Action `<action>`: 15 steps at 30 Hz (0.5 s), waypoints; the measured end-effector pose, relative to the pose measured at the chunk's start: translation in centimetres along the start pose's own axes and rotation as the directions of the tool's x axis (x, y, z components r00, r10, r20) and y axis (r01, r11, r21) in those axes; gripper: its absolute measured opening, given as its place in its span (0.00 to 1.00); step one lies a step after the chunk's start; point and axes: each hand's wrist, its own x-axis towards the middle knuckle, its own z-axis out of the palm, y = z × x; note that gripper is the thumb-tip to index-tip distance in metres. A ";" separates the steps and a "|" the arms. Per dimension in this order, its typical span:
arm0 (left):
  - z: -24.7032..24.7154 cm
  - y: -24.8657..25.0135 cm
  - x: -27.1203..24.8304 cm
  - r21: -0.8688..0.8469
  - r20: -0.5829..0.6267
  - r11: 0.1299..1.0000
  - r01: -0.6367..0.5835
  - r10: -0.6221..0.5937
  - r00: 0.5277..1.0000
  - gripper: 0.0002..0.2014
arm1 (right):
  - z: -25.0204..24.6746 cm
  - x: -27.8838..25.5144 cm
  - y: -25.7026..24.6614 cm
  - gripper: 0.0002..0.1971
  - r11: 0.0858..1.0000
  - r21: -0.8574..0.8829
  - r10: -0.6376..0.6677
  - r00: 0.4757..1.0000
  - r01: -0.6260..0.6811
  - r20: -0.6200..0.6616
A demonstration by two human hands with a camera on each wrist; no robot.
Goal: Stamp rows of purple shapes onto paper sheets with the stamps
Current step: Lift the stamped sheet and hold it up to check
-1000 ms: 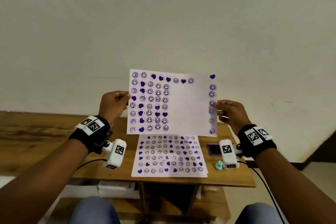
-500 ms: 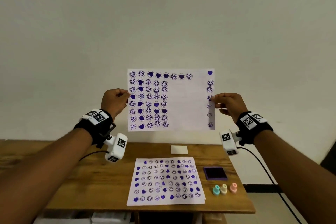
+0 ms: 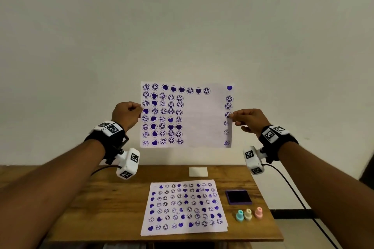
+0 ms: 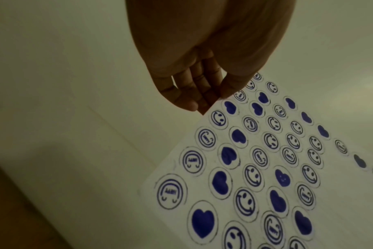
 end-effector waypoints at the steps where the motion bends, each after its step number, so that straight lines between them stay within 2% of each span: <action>1: 0.0 0.1 0.0 0.003 0.000 1.000 -0.005 0.005 1.000 0.03 | -0.1 0.0 0.0 0.07 1.000 0.004 -0.002 1.000 0.002 -0.002; 5: 0.1 0.3 0.1 0.002 0.002 1.000 -0.010 0.010 1.000 0.03 | -0.3 -0.1 -0.4 0.10 1.000 0.015 0.000 1.000 0.000 0.002; 9: 0.0 0.4 0.1 0.014 0.011 1.000 -0.013 0.013 1.000 0.03 | -0.5 -0.2 -0.5 0.05 1.000 0.016 0.005 1.000 -0.006 0.010; 15: 0.0 0.5 0.1 0.024 0.022 0.999 -0.024 0.024 0.999 0.04 | -0.8 -0.2 -0.4 0.05 1.000 0.010 0.000 1.000 -0.001 0.011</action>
